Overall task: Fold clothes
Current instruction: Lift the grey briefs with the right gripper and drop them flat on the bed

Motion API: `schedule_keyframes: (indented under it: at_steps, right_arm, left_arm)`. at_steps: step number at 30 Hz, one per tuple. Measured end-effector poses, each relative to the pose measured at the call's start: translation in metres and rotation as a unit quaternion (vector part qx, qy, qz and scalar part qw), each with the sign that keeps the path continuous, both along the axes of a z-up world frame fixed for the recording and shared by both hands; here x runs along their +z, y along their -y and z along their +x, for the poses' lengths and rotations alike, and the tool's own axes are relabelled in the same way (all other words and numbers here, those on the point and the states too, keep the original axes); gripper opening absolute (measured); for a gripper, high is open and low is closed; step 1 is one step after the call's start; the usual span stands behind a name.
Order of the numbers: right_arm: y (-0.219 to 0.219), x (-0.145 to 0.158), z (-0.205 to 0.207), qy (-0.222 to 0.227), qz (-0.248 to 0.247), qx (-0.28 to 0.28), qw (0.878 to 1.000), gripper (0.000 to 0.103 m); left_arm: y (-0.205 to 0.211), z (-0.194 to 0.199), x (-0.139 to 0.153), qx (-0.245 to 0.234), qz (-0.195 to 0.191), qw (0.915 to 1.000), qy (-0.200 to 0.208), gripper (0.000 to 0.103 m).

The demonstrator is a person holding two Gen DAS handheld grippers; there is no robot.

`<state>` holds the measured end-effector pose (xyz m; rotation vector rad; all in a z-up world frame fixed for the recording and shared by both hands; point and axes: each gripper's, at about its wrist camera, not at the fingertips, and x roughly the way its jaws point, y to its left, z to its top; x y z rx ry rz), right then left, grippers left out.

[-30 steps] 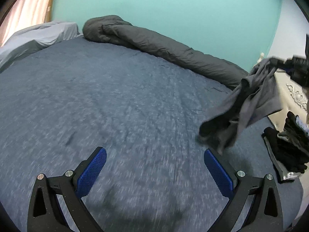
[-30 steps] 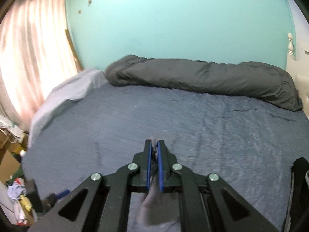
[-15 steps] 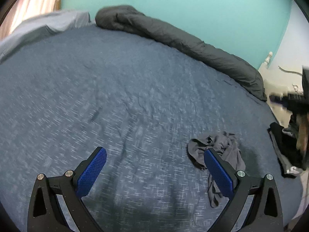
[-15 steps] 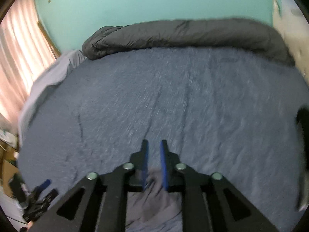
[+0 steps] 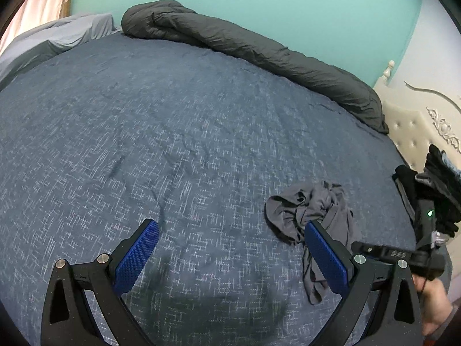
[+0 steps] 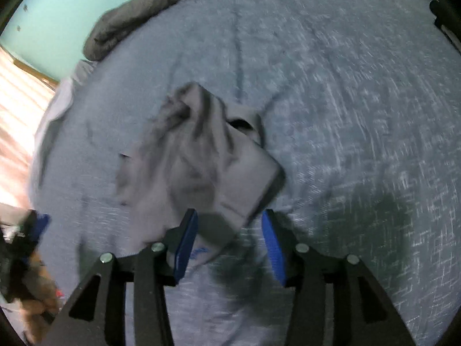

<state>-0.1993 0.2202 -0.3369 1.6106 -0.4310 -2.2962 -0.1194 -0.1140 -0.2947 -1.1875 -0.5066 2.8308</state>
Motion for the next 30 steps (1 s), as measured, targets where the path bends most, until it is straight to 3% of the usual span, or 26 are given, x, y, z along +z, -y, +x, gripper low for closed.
schedule_keyframes:
  at_steps: [3,4,5,6,9,19,23,27,30]
  right_arm:
    - [-0.005,-0.009,0.000,-0.002,-0.022,-0.026,0.999,0.045]
    - [-0.005,-0.008,-0.001,-0.010,-0.025,-0.028,0.999,0.039]
    - [-0.003,-0.004,-0.004,-0.018,-0.021,-0.022,0.999,0.023]
    - [0.000,0.000,-0.007,-0.028,-0.015,-0.015,0.999,0.015]
    - [0.009,0.022,-0.019,-0.060,-0.005,0.002,0.998,0.005]
    - [0.037,0.136,-0.050,-0.183,-0.012,0.058,0.981,0.002]
    - [0.092,0.193,-0.054,-0.236,-0.011,0.118,0.965,0.002]
    - [0.138,0.215,-0.044,-0.241,-0.005,0.188,0.952,0.002]
    - [0.171,0.197,-0.036,-0.214,0.002,0.243,0.946,0.002]
  left_arm:
    - [0.004,0.003,-0.002,0.003,-0.003,1.0000,0.001,0.103]
    - [0.006,0.003,-0.003,0.003,-0.003,1.0000,0.003,0.103]
    - [0.007,0.002,-0.004,0.005,-0.002,1.0000,0.003,0.103]
    - [0.009,0.002,-0.004,0.006,-0.001,1.0000,0.004,0.103]
    - [0.011,0.001,-0.006,0.008,0.003,0.9999,0.006,0.103]
    - [0.021,0.001,-0.005,0.010,0.009,0.9999,0.003,0.103]
    - [0.027,0.002,-0.004,0.018,0.012,0.9998,0.000,0.103]
    - [0.036,0.003,-0.006,0.031,0.017,0.9994,0.001,0.103]
    - [0.045,0.005,-0.006,0.048,0.021,0.9986,0.001,0.103]
